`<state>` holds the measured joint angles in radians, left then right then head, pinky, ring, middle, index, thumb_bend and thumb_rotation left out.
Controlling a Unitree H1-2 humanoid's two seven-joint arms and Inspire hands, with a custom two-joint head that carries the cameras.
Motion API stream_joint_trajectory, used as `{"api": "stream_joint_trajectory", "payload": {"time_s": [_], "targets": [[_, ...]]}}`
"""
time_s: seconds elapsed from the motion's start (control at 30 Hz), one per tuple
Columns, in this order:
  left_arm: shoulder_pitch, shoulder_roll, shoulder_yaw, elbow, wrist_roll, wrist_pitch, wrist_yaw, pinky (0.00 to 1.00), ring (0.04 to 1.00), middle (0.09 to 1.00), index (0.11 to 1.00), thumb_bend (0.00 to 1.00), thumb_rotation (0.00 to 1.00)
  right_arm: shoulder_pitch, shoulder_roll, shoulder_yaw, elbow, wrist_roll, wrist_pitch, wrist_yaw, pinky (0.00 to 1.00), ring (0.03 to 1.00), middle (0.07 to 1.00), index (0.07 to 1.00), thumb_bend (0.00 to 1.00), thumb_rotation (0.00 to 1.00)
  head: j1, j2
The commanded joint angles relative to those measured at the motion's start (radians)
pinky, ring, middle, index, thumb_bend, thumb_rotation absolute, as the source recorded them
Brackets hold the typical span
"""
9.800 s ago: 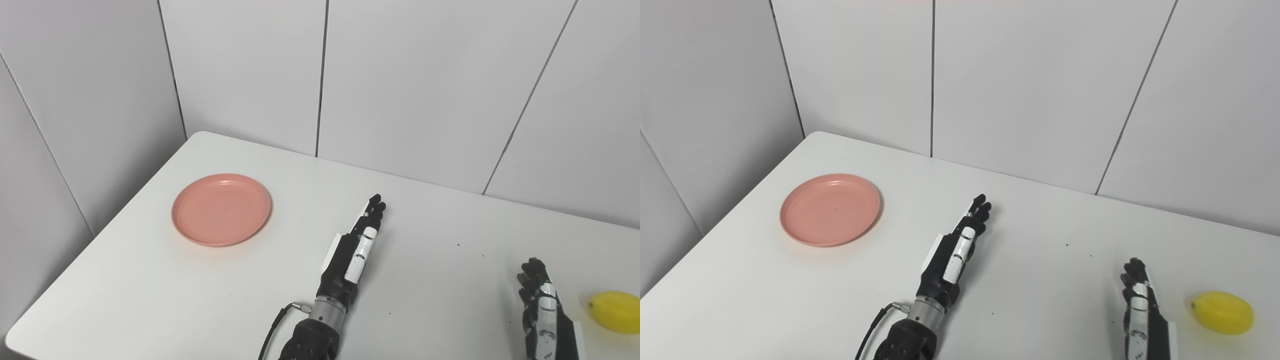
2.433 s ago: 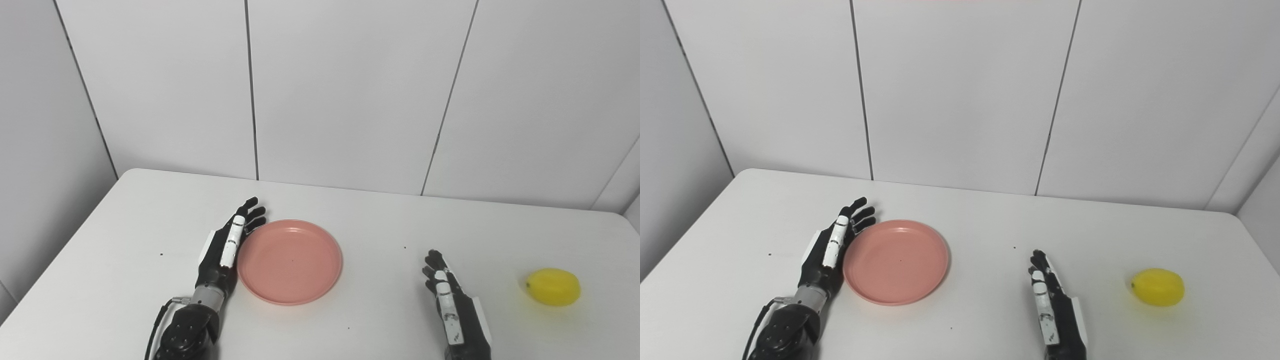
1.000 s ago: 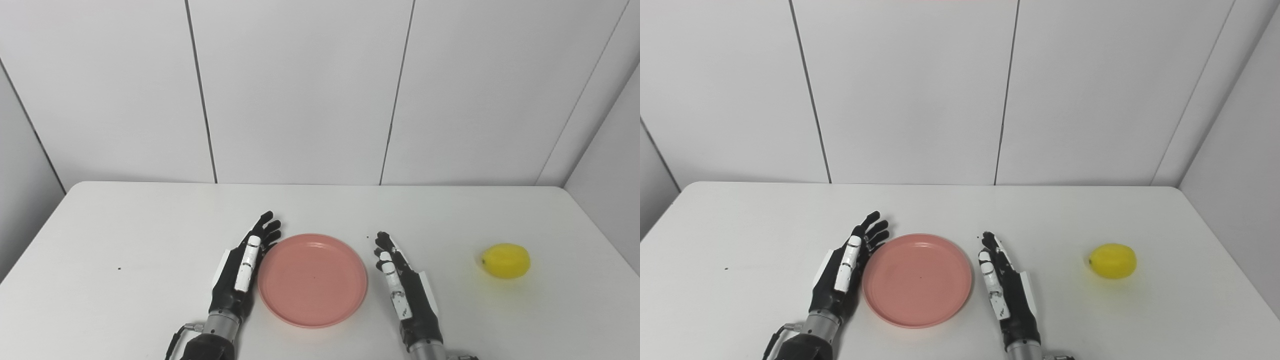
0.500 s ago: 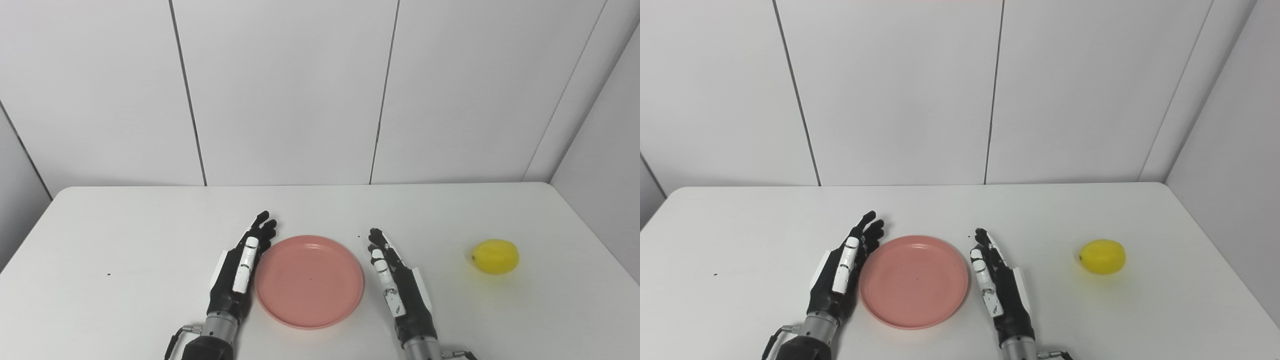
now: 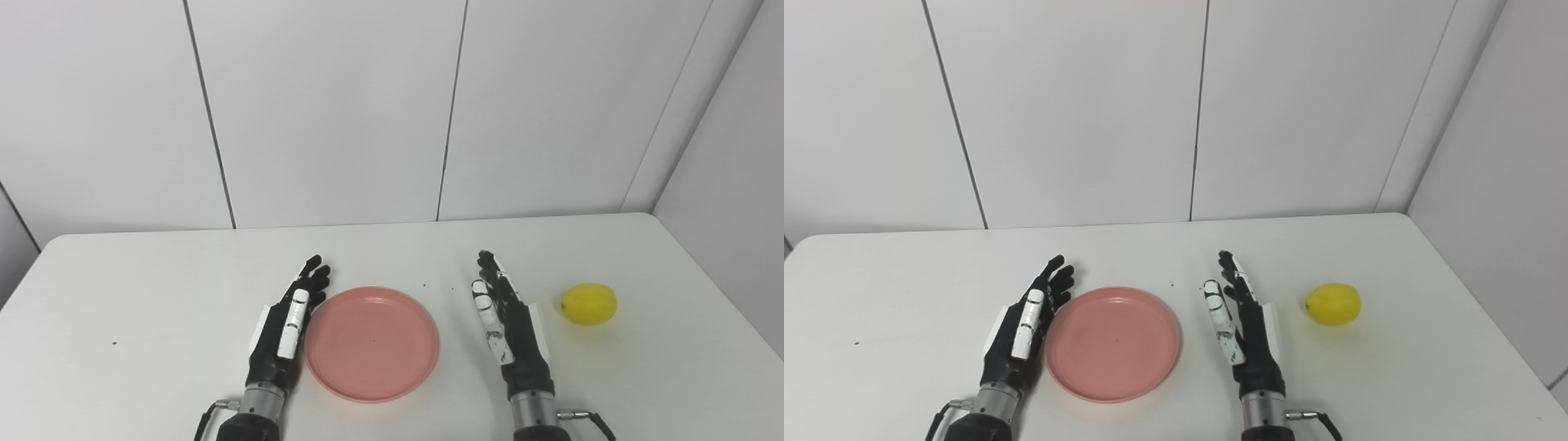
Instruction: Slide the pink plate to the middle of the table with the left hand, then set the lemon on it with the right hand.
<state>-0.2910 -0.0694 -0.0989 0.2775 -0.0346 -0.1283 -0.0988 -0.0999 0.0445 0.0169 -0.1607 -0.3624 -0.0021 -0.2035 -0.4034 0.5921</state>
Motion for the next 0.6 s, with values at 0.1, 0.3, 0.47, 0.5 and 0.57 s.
{"api": "stream_joint_trajectory", "payload": {"time_s": [0.1, 0.3, 0.47, 0.5, 0.57], "targets": [[0.041, 0.014, 0.006, 0.051, -0.02, -0.008, -0.027, 0.93, 0.916, 0.907, 0.898, 0.58, 1.0, -0.059, -0.015, -0.022, -0.076, -0.179, 0.082, -0.063, 0.89, 0.918, 0.925, 0.921, 0.66, 0.64, -0.056, 0.003], [0.036, 0.031, 0.015, 0.071, -0.038, -0.004, -0.05, 0.93, 0.911, 0.903, 0.898, 0.62, 1.0, -0.074, -0.032, -0.042, -0.073, -0.323, 0.14, -0.114, 0.81, 0.894, 0.907, 0.903, 0.76, 0.41, -0.084, 0.008], [0.034, 0.033, 0.018, 0.08, -0.041, -0.011, -0.055, 0.93, 0.908, 0.9, 0.896, 0.63, 1.0, -0.085, -0.047, -0.056, -0.054, -0.353, 0.161, -0.127, 0.8, 0.878, 0.9, 0.898, 0.79, 0.31, -0.098, 0.01], [0.034, 0.033, 0.018, 0.082, -0.04, -0.012, -0.053, 0.92, 0.906, 0.895, 0.89, 0.63, 1.0, -0.089, -0.05, -0.056, -0.047, -0.371, 0.169, -0.133, 0.78, 0.868, 0.894, 0.891, 0.8, 0.29, -0.1, 0.01], [0.033, 0.033, 0.019, 0.085, -0.039, -0.014, -0.051, 0.92, 0.904, 0.892, 0.885, 0.63, 1.0, -0.099, -0.056, -0.056, -0.036, -0.406, 0.194, -0.141, 0.77, 0.857, 0.889, 0.888, 0.82, 0.28, -0.104, 0.009]]}}
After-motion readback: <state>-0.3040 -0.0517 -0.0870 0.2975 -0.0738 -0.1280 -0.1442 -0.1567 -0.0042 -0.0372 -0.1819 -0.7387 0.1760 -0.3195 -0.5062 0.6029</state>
